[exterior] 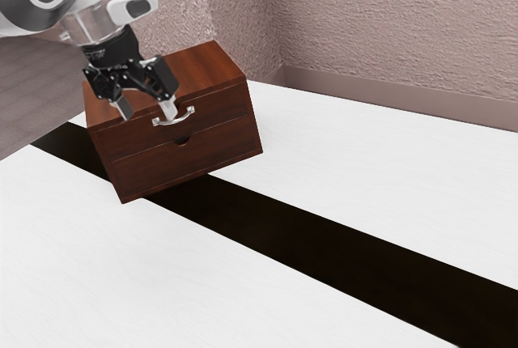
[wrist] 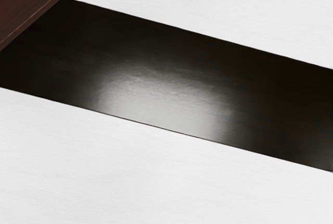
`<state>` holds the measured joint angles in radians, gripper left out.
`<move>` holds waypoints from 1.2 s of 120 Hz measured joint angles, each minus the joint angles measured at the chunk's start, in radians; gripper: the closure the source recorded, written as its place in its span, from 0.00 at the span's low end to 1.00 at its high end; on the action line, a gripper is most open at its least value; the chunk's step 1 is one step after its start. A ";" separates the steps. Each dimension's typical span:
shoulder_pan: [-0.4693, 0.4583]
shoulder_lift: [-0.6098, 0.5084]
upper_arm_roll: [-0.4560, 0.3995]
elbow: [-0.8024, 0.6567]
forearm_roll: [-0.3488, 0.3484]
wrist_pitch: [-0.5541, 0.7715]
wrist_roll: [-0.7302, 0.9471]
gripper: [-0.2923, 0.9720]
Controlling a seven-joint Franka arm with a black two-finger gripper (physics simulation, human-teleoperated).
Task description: Pull the drawer handle with one arm to open the drawer
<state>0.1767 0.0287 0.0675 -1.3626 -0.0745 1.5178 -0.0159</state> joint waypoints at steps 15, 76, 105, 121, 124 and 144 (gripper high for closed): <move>-0.004 0.000 0.000 0.000 -0.001 0.007 -0.001 0.23; 0.049 -0.086 -0.097 0.182 0.029 -0.128 -0.014 0.23; -0.047 -0.092 -0.206 0.183 0.061 -0.189 -0.033 0.23; -0.017 -0.091 -0.234 0.179 0.073 -0.208 -0.043 0.23; -0.015 -0.088 -0.235 0.178 0.076 -0.213 -0.045 0.23; -0.006 -0.073 -0.236 0.174 0.084 -0.232 -0.055 0.23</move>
<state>0.1711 -0.0447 -0.1681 -1.1887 0.0094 1.2863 -0.0708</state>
